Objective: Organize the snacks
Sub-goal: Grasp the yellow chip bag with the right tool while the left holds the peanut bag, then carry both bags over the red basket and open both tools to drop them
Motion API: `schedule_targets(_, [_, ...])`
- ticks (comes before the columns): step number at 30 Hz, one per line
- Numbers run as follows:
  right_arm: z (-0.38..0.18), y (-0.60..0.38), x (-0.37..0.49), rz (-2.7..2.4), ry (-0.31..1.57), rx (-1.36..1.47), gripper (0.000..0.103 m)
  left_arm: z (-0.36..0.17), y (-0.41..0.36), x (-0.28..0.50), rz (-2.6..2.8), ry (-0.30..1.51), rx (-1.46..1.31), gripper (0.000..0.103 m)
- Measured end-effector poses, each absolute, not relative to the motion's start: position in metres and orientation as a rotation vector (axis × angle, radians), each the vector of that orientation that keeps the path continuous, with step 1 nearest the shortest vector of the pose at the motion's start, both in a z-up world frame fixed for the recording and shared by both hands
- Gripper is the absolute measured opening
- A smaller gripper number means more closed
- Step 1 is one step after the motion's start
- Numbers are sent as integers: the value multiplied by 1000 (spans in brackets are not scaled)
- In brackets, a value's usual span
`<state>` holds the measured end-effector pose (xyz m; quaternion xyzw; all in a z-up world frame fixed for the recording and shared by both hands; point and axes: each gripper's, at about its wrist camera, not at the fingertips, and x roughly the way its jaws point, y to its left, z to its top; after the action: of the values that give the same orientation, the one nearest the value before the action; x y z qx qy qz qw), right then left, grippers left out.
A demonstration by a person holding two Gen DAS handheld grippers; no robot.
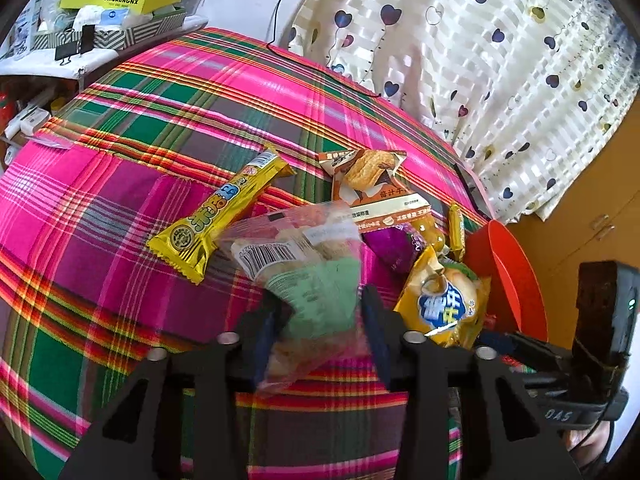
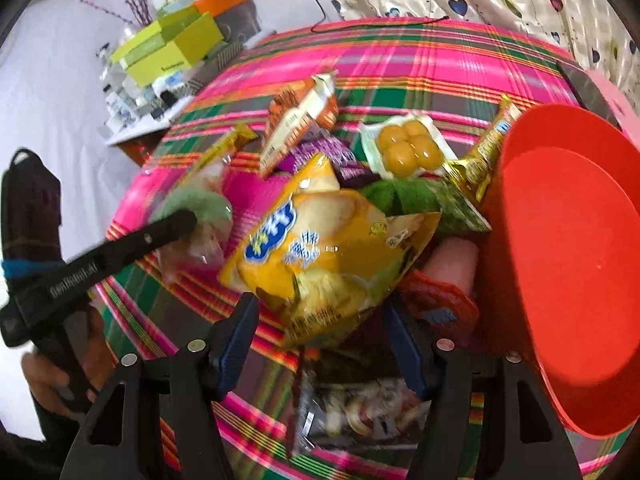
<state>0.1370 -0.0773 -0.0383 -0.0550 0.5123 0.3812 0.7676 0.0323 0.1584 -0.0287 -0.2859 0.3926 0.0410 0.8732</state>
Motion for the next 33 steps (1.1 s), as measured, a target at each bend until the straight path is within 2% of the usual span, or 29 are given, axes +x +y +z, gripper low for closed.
schedule_targets(6, [-27, -62, 140, 881, 1054, -85, 64, -33, 161, 39, 84, 833, -607, 54])
schedule_targets(9, [-32, -50, 143, 899, 1068, -104, 64, -40, 161, 46, 78, 870, -613, 59])
schedule_targets(17, [-39, -30, 148, 922, 1087, -141, 64, -41, 163, 39, 84, 859, -613, 58])
schedule_targets(21, [-40, -29, 146, 927, 1091, -117, 51, -40, 166, 29, 93, 842, -614, 50])
schedule_targets(24, [-37, -32, 146, 922, 1071, -108, 42, -38, 166, 25, 107, 834, -606, 49])
schedule_targets(27, [-32, -36, 144, 922, 1040, -101, 39, -38, 165, 21, 105, 830, -611, 48])
schedule_targets(33, [-22, -41, 137, 939, 992, -100, 37, -32, 162, 14, 105, 810, -601, 47])
